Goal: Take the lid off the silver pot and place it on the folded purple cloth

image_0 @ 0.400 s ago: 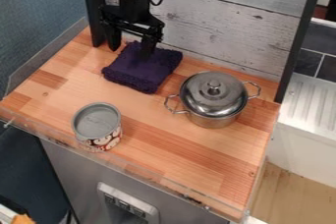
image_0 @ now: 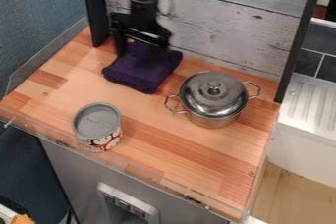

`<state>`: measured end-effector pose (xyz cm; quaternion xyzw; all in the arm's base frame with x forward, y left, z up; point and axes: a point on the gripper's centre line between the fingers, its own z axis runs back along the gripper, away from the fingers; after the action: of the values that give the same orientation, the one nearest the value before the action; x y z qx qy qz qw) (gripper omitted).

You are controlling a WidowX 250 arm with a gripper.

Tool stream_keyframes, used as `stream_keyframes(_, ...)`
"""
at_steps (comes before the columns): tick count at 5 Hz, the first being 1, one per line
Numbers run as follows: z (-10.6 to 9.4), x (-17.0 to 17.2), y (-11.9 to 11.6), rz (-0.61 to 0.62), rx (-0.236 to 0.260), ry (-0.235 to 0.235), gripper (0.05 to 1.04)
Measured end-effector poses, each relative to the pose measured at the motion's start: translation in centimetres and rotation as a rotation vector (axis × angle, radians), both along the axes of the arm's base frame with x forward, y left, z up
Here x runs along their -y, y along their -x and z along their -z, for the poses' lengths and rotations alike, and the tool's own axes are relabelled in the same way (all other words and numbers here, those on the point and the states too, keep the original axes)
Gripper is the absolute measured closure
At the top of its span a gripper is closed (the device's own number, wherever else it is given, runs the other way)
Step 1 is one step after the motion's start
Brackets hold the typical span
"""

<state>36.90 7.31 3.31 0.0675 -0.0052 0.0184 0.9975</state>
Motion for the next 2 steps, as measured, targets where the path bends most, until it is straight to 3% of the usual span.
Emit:
stream_keyframes(1,-2.5,4.1,-1.0,0.092,0.067,-0.005,0.083)
stream_keyframes(2,-3.1,6.5,-1.3,0.134,0.105,0.023,0.083)
